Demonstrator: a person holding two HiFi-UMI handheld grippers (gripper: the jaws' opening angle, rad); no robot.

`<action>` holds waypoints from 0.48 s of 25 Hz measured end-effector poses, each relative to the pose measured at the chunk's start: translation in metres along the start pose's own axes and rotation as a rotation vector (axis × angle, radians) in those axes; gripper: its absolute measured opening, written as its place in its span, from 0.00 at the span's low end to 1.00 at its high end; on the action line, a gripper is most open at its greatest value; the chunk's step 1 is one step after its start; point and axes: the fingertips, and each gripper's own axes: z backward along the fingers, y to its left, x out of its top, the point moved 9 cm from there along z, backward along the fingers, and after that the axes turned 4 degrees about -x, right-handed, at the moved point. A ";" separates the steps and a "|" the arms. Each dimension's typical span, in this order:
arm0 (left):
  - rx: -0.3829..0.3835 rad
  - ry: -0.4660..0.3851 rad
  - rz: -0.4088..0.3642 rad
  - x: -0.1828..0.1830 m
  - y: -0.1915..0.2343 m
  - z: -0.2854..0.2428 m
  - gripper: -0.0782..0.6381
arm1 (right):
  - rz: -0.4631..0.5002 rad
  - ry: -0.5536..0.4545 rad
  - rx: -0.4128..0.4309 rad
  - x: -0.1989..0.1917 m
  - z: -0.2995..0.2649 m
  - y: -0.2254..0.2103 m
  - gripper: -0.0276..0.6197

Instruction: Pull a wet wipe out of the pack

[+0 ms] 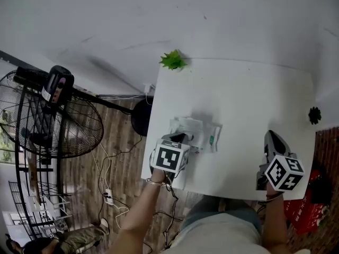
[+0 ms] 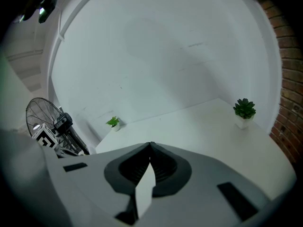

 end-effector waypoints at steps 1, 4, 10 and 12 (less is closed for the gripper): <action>0.003 -0.003 0.002 0.001 0.000 0.001 0.13 | 0.000 -0.001 0.000 0.001 0.001 0.000 0.04; 0.006 -0.013 0.010 0.003 0.000 0.006 0.13 | 0.000 -0.006 0.003 0.003 0.002 0.000 0.04; 0.020 -0.039 0.010 0.007 -0.001 0.014 0.13 | -0.002 -0.010 0.011 0.003 0.005 -0.002 0.04; 0.027 -0.047 0.009 0.007 -0.001 0.016 0.13 | -0.003 -0.011 0.016 0.003 0.005 -0.001 0.04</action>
